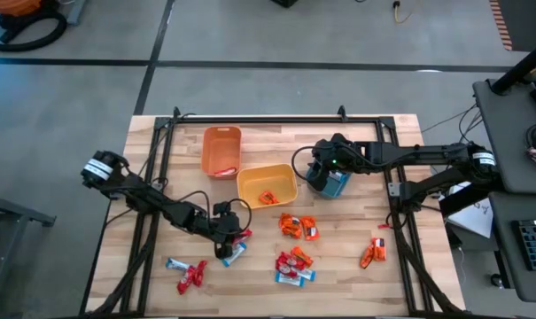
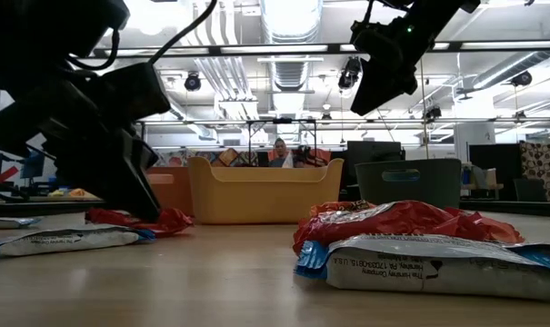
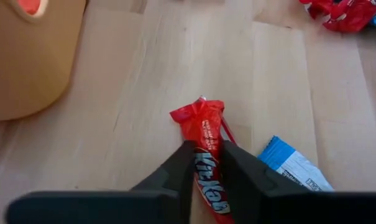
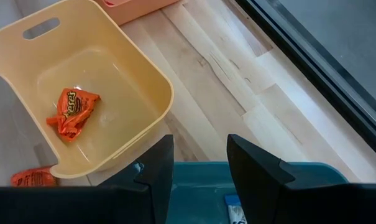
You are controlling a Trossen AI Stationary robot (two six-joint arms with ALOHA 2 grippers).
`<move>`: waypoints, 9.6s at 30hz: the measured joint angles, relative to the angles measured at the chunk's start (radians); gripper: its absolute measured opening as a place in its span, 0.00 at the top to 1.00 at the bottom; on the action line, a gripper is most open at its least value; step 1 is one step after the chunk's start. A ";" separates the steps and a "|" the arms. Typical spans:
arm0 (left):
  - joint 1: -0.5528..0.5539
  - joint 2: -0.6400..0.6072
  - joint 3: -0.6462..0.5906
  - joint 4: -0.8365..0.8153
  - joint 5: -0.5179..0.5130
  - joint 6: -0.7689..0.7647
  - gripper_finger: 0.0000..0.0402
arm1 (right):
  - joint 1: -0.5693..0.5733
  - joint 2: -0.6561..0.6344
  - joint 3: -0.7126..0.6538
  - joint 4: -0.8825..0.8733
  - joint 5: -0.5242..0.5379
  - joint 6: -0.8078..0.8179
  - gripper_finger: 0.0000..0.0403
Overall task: Sort candy
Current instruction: Put the red chocolate into the orange bin, then put the orange chocolate into the yellow bin, then put the white chocolate into the blue bin
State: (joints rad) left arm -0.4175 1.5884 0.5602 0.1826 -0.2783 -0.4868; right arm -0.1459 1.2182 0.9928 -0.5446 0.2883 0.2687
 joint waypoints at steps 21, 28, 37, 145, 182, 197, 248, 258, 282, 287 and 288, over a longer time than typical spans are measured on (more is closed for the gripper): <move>0.001 -0.420 0.000 -0.203 -0.026 0.023 0.99 | 0.000 0.000 0.000 0.004 0.000 -0.020 0.64; 0.064 -0.679 0.007 -0.388 -0.411 0.045 0.99 | 0.000 0.000 0.000 0.007 0.000 -0.016 0.64; 0.471 -0.779 0.015 -0.422 -0.361 0.214 1.00 | 0.000 0.000 0.000 0.011 0.000 -0.004 0.64; 0.398 -0.582 0.111 -0.232 0.154 0.431 0.78 | 0.410 0.607 0.229 -0.292 -0.285 0.722 0.79; 0.365 -0.513 0.105 -0.219 0.158 0.181 0.78 | 0.329 0.337 0.242 -0.028 0.026 0.058 0.97; 0.231 -0.526 0.194 -0.688 0.165 -0.005 0.78 | 0.215 0.420 0.235 0.160 0.027 -0.194 0.97; 0.109 -0.139 0.099 -1.134 0.191 -0.327 0.54 | 0.172 0.435 0.235 0.188 0.026 -0.201 0.67; 0.109 -0.137 0.099 -1.124 0.195 -0.311 0.68 | 0.172 0.434 0.235 0.187 0.026 -0.199 0.67; 0.108 -0.193 0.161 -1.134 0.187 -0.271 1.00 | 0.173 0.433 0.235 0.183 0.013 -0.212 0.67; 0.104 -0.303 0.220 -1.124 0.156 -0.215 1.00 | 0.192 0.430 0.235 0.185 -0.055 -0.239 0.67; 0.102 -0.330 0.233 -1.111 0.131 -0.202 1.00 | 0.201 0.430 0.235 0.188 -0.061 -0.245 0.67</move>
State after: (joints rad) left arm -0.3154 1.2587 0.7934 -0.9287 -0.1471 -0.6883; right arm 0.0551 1.6478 1.2274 -0.3563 0.2271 0.0238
